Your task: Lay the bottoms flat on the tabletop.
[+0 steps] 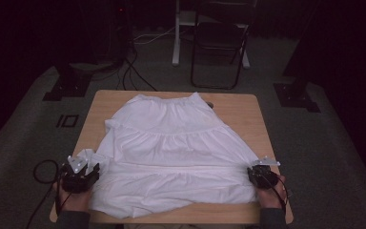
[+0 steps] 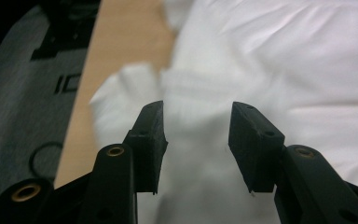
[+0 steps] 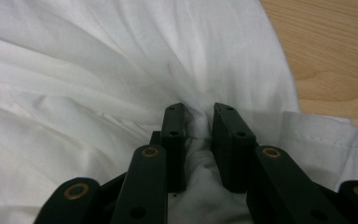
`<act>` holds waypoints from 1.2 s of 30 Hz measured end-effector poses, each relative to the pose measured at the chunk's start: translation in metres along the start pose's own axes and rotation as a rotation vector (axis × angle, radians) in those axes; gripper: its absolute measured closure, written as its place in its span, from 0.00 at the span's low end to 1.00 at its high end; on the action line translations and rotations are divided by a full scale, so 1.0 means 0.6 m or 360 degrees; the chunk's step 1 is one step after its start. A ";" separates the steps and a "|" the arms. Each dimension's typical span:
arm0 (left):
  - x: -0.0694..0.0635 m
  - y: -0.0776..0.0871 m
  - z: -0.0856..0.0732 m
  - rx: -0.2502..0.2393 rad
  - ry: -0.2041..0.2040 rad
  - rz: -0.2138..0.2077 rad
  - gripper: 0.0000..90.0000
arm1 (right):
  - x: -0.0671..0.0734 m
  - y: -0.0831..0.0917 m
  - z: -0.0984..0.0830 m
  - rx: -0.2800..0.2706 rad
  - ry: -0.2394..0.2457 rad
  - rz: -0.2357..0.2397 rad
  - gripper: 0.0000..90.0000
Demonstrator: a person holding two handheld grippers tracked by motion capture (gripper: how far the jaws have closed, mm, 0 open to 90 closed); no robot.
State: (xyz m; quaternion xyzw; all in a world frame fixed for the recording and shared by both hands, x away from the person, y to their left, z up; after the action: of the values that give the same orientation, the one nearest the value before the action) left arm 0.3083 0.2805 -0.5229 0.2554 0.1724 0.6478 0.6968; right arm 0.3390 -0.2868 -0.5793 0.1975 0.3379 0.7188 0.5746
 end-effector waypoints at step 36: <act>-0.016 -0.104 -0.040 0.0245 -0.0070 -0.0099 0.78 | -0.012 0.005 -0.003 -0.0011 0.0092 0.0050 0.72</act>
State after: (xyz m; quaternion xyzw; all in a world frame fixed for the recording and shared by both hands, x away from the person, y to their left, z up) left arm 0.3447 0.2725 -0.5794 0.3169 0.2140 0.6049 0.6984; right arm 0.3375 -0.2944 -0.5776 0.1799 0.3486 0.7344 0.5538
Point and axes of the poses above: each handheld gripper's, and its own axes: y roughly backward along the jaws, z roughly out of its top, x roughly to its left, the point moved 6 cm from there along -y, roughly forward along the jaws, and after that the axes turned 3 degrees about -x, right-handed, at the moved point
